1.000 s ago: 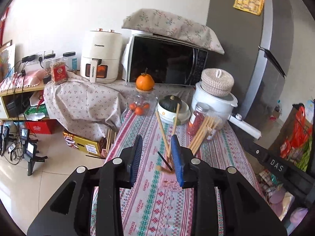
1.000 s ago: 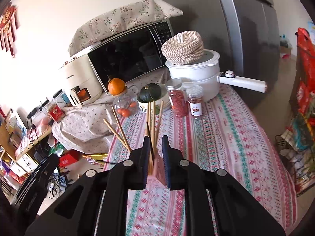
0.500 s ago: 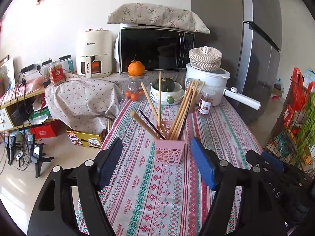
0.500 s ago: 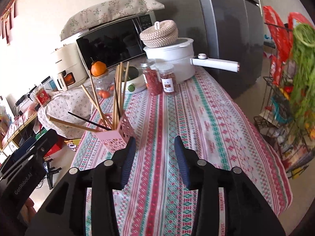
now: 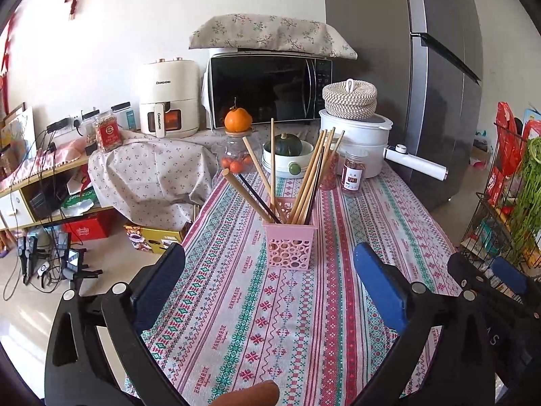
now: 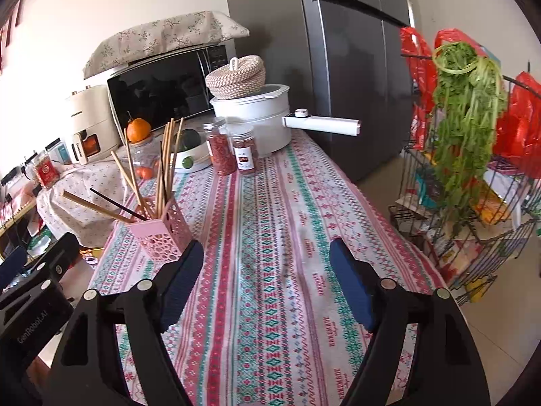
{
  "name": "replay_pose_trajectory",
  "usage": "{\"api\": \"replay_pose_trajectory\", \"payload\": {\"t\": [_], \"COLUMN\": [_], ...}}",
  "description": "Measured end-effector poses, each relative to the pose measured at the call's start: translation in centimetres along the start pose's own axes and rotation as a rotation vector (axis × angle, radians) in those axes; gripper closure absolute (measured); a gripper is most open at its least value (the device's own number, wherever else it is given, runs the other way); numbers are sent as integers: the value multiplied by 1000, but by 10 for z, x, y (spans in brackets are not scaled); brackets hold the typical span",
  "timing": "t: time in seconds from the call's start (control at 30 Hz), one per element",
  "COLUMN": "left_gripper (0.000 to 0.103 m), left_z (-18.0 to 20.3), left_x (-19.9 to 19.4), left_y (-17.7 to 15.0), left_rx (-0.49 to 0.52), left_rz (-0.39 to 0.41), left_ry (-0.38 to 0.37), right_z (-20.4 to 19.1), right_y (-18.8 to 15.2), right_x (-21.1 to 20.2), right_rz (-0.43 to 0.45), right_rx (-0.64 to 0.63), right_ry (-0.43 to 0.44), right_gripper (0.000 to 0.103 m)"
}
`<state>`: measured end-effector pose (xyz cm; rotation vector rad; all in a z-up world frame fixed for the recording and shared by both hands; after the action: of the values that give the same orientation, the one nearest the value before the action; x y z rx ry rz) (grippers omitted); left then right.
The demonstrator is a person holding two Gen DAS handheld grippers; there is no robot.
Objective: Organize utensils
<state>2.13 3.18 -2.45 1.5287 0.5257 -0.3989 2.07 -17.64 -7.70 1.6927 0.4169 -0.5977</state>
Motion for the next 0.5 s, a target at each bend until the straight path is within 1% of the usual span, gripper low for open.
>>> {"api": "replay_pose_trajectory", "payload": {"t": [0.07, 0.13, 0.3, 0.5], "left_gripper": [7, 7, 7, 7], "left_z": [1, 2, 3, 6], "left_x": [0, 0, 3, 6], "left_y": [-2, -3, -5, -7], "left_rx": [2, 4, 4, 8], "left_rz": [0, -1, -10, -21], "left_ry": [3, 4, 1, -7], "right_z": [6, 12, 18, 23], "right_y": [0, 0, 3, 2], "right_x": [-4, -8, -10, -7], "right_rz": [25, 48, 72, 52], "right_rx": [8, 14, 16, 34], "right_ry": [-37, -70, -115, -119], "right_gripper": [17, 14, 13, 13]}}
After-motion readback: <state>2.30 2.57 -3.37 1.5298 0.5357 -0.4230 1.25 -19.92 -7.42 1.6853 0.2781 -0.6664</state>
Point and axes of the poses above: each gripper's, at about its wrist camera, not at the fingertips, and x roughly the way its jaws point, z to its right, y to its top, the point moved 9 cm from there along x, roughly the way its jaws point, and after that the axes turned 4 degrees about -z, right-handed, at the moved point
